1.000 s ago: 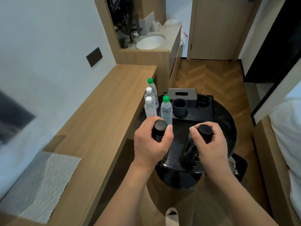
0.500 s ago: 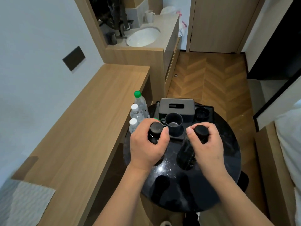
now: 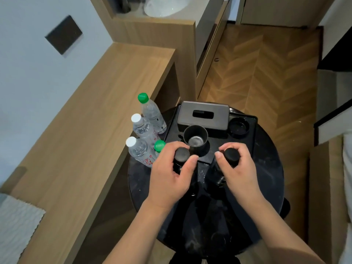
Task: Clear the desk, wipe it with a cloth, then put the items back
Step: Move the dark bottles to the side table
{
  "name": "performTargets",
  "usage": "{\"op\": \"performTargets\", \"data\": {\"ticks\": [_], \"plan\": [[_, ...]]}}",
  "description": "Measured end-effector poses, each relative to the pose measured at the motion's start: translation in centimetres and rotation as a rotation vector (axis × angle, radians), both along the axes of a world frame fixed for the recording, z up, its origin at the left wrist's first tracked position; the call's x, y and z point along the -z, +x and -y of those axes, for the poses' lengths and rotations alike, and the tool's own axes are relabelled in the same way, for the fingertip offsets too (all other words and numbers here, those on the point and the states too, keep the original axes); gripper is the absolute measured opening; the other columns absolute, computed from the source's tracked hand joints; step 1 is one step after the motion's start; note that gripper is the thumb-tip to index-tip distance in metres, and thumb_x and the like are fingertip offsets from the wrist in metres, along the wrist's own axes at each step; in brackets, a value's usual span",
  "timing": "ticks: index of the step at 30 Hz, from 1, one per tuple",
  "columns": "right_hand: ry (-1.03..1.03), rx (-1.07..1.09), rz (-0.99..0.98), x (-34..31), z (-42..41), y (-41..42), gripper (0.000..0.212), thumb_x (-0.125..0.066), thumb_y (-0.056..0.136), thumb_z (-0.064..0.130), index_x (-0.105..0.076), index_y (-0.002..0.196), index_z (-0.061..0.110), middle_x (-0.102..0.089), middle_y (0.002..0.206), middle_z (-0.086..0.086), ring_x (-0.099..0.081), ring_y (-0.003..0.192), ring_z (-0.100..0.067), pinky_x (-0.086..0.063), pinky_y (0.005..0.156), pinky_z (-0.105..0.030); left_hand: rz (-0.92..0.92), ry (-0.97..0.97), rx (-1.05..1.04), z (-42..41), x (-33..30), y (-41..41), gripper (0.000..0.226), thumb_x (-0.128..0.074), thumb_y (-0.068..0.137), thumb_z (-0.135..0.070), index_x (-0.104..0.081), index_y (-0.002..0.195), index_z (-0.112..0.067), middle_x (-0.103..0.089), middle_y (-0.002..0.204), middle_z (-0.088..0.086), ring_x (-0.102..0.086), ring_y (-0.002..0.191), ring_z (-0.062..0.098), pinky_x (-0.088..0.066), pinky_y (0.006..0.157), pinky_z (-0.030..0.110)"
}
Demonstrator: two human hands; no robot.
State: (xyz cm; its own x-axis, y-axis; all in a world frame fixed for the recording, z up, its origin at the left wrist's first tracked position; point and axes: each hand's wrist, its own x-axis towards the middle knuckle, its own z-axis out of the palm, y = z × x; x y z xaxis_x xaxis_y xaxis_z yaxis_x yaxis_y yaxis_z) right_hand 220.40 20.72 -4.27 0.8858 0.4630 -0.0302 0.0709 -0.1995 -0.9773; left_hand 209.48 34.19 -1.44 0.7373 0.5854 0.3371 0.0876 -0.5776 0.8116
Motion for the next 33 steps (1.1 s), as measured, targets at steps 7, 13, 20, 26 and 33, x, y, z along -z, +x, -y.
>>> {"op": "performTargets", "data": {"ticks": [7, 13, 20, 26, 33], "plan": [[-0.015, 0.014, -0.052, 4.2, 0.4, 0.4, 0.02, -0.071, 0.088, 0.011, -0.056, 0.1, 0.014, -0.059, 0.099, 0.02, -0.057, 0.094, 0.003, -0.04, 0.079, -0.005, -0.247, -0.093, 0.038, 0.4, 5.0, 1.1, 0.038, -0.062, 0.093, -0.037, -0.061, 0.123, -0.014, -0.064, 0.12, -0.009, -0.058, 0.117, 0.004, -0.045, 0.1, 0.021], [-0.043, -0.032, -0.001, 7.0, -0.6, 0.0, 0.028, -0.073, 0.086, 0.008, -0.051, 0.093, 0.023, -0.059, 0.105, 0.007, -0.058, 0.103, -0.009, -0.04, 0.087, -0.012, -0.374, -0.134, 0.064, -0.3, 8.2, 1.8, 0.037, -0.06, 0.095, -0.029, -0.059, 0.129, -0.015, -0.063, 0.128, -0.008, -0.056, 0.123, 0.006, -0.045, 0.104, 0.03], [-0.134, -0.109, 0.061, 8.3, -0.8, 0.2, 0.027, -0.074, 0.085, 0.01, -0.052, 0.092, 0.025, -0.057, 0.109, 0.012, -0.056, 0.108, -0.007, -0.038, 0.092, -0.011, -0.416, -0.152, 0.12, -1.4, 8.3, 1.8, 0.034, -0.066, 0.094, -0.015, -0.062, 0.127, -0.017, -0.063, 0.129, -0.012, -0.053, 0.127, 0.002, -0.042, 0.108, 0.026], [-0.19, -0.155, 0.105, 6.3, -1.5, 0.0, 0.026, -0.073, 0.086, 0.013, -0.06, 0.107, 0.022, -0.061, 0.115, 0.017, -0.054, 0.112, 0.005, -0.036, 0.094, -0.006, -0.312, -0.094, 0.111, -1.5, 6.1, 1.4, 0.029, -0.06, 0.095, -0.011, -0.065, 0.124, -0.013, -0.066, 0.126, -0.007, -0.056, 0.123, 0.003, -0.043, 0.106, 0.023], [-0.093, -0.246, 0.449, 0.6, -4.7, -1.3, 0.036, -0.061, 0.09, 0.019, -0.058, 0.125, 0.008, -0.059, 0.132, 0.0, -0.047, 0.126, -0.003, -0.038, 0.112, -0.036, -0.097, 0.188, 0.0, -1.8, 2.1, -0.8, 0.027, -0.06, 0.096, -0.002, -0.063, 0.123, -0.003, -0.065, 0.126, 0.003, -0.057, 0.123, 0.014, -0.041, 0.108, 0.024]]}}
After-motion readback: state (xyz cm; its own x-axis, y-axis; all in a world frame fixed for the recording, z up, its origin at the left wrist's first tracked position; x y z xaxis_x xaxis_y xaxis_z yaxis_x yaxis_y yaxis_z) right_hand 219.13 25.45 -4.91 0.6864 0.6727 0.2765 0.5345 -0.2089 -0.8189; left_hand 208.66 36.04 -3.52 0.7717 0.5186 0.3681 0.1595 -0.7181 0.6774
